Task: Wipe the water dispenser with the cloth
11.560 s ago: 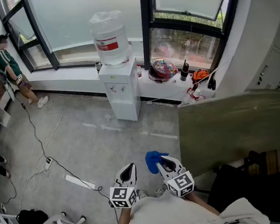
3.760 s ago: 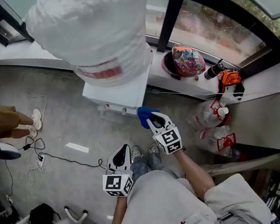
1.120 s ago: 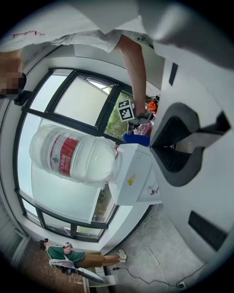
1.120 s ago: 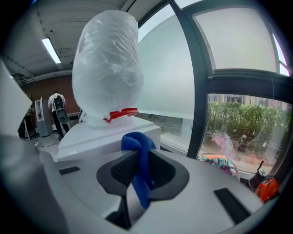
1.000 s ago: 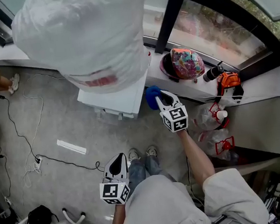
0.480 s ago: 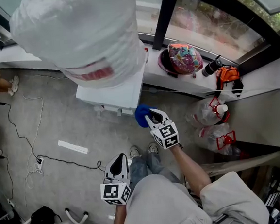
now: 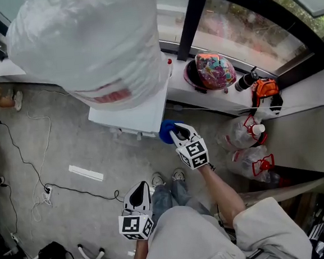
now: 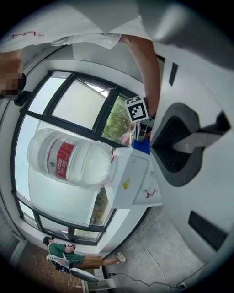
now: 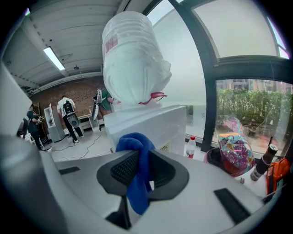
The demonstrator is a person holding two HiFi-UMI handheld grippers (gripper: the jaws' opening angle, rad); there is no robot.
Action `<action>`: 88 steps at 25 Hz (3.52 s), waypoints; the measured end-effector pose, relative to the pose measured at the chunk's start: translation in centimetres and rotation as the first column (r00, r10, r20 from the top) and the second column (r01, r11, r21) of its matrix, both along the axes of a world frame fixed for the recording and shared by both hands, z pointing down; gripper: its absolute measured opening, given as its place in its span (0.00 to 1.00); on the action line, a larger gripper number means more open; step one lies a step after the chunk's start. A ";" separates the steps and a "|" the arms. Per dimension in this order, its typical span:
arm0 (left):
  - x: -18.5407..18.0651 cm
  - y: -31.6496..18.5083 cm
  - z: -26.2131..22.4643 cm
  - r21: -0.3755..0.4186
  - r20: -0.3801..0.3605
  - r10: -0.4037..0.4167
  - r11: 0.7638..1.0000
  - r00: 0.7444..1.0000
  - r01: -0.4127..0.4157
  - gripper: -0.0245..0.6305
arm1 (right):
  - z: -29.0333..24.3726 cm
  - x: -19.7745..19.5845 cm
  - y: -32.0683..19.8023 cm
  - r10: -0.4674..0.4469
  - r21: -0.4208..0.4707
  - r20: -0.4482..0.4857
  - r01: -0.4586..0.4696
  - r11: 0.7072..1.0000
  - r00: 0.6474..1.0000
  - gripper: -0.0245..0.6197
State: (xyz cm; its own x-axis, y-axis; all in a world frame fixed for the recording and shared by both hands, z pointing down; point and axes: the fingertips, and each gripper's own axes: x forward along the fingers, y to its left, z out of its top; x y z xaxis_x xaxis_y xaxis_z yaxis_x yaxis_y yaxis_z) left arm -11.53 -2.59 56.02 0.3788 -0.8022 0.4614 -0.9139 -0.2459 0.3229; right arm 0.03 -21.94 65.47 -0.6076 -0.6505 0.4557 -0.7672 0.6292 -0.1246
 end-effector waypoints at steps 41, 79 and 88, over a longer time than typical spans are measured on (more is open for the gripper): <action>2.2 -5.7 1.8 -0.005 0.023 0.095 0.995 0.995 -0.095 0.06 | 2.8 5.9 -10.1 0.140 0.011 -0.090 -0.139 0.990 0.986 0.15; 5.2 -11.3 2.3 0.042 -0.008 0.117 0.992 0.993 -0.117 0.06 | 5.1 2.8 -15.3 0.036 0.006 -0.149 -0.036 0.999 0.988 0.15; 4.4 -11.1 2.7 0.028 0.009 0.102 0.994 0.995 -0.102 0.06 | 5.3 4.7 -22.7 0.084 -0.028 -0.197 -0.091 0.995 0.977 0.15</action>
State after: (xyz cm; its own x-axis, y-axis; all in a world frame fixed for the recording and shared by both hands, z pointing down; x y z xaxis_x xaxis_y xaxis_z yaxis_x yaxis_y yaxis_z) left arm -7.14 -13.68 58.70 0.4560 -0.7723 0.4423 -0.8860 -0.3468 0.3080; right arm 4.77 -44.67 70.76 -0.4460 -0.6776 0.5847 -0.8307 0.5566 0.0114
